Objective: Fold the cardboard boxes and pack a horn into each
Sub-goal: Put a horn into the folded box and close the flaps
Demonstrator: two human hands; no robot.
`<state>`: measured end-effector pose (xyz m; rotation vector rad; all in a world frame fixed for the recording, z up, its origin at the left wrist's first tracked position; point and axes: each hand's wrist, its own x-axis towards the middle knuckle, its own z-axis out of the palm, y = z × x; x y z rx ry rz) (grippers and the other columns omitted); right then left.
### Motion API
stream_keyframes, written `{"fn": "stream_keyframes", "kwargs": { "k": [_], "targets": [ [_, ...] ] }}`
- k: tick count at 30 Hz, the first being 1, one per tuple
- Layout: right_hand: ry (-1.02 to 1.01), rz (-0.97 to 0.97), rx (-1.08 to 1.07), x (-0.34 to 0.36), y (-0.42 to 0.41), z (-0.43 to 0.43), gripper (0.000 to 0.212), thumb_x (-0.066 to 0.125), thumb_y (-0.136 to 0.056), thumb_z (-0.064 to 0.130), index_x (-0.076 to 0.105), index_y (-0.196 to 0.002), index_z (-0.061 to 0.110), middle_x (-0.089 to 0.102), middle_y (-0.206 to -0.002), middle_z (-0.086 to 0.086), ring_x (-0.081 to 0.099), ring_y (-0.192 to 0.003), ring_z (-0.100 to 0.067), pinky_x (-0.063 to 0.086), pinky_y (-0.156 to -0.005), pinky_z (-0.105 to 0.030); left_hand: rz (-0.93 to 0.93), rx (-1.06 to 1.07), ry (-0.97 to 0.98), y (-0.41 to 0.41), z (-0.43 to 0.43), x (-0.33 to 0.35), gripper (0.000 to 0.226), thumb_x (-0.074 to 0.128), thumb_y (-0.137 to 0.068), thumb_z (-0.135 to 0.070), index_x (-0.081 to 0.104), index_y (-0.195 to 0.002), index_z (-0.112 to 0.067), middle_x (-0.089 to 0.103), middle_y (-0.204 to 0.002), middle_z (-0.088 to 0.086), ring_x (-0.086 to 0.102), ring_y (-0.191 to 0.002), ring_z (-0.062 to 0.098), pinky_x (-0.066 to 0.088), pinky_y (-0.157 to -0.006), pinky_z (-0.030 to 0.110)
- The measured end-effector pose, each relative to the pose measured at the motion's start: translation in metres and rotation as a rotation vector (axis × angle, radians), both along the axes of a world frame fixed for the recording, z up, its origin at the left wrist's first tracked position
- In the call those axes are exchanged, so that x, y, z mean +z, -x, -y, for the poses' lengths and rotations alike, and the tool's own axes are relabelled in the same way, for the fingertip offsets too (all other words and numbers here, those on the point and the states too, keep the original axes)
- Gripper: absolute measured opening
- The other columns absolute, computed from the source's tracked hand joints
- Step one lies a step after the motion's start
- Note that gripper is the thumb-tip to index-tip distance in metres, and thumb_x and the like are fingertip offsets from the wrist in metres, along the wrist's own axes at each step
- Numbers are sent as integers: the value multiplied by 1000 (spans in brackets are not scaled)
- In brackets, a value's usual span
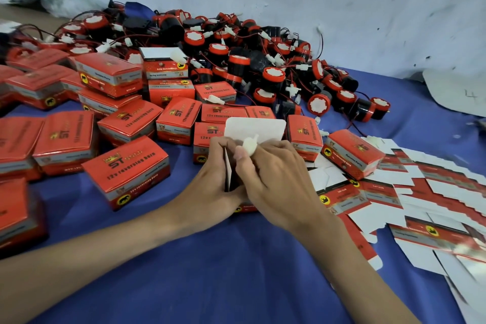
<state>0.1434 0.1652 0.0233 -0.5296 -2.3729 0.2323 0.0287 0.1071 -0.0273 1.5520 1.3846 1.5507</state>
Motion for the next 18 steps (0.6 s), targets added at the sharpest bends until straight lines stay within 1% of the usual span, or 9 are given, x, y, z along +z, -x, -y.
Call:
{"fn": "stream_keyframes", "kwargs": {
  "k": [3,5,7,9,10,12,14,16,18],
  "targets": [
    [-2,63,-7,-1,-3,-5,47,27,-95,31,64,-84,6,65,-61,-2,60,-62,-22,37,-78,-30,120,-34,-9,2,-5,-5,40,57,-80,-8,30,-102,-25,64,-100,-28,61,-93,-11,49,-73,8],
    [12,65,-28,-1,-2,-9,44,29,-97,32,59,-96,1,63,-58,-5,59,-59,-26,38,-75,-30,127,-75,-40,2,-3,-11,42,59,-83,-12,31,-107,-32,62,-110,-26,61,-104,-4,49,-78,10],
    [-3,73,-34,0,1,-9,33,38,-98,27,55,-99,0,63,-57,-5,60,-57,-28,42,-74,-34,132,-98,5,6,-4,-16,40,56,-82,-16,36,-103,-43,60,-110,-28,60,-105,-3,49,-78,10],
    [-76,127,-12,0,2,-6,22,47,-93,22,59,-92,3,67,-64,-4,65,-66,-26,43,-76,-36,161,-7,-20,7,-16,-25,38,57,-75,-21,36,-104,-34,59,-95,-35,60,-88,-13,49,-68,8],
    [-105,170,14,0,1,-5,19,49,-90,20,62,-89,5,70,-72,-3,67,-76,-24,40,-78,-35,205,94,-40,9,-20,-26,38,58,-69,-25,38,-100,-31,61,-91,-30,61,-79,-12,49,-63,9],
    [-76,249,72,4,-4,-5,19,51,-85,20,67,-87,10,72,-88,1,65,-94,-19,36,-84,-33,255,196,-25,11,-24,-28,42,62,-58,-21,41,-94,-22,60,-89,-3,62,-71,-6,48,-60,13],
    [-27,293,109,9,-9,-6,23,49,-82,26,68,-81,14,69,-89,7,61,-95,-13,36,-86,-33,159,92,5,7,-20,-20,48,55,-53,-6,35,-94,-22,50,-93,1,59,-77,-4,46,-61,10],
    [-35,317,140,13,-14,-5,29,39,-81,35,61,-72,18,63,-84,10,56,-91,-8,33,-85,-31,254,116,47,15,-23,-17,40,44,-42,-7,36,-81,-14,45,-79,2,51,-67,12,40,-50,11],
    [-24,348,173,16,-15,-4,32,27,-86,41,49,-69,24,53,-82,14,49,-90,-4,29,-86,-29,334,162,108,16,-17,0,31,39,-38,-15,32,-68,-17,34,-62,0,33,-55,15,30,-43,17]
  ]
}}
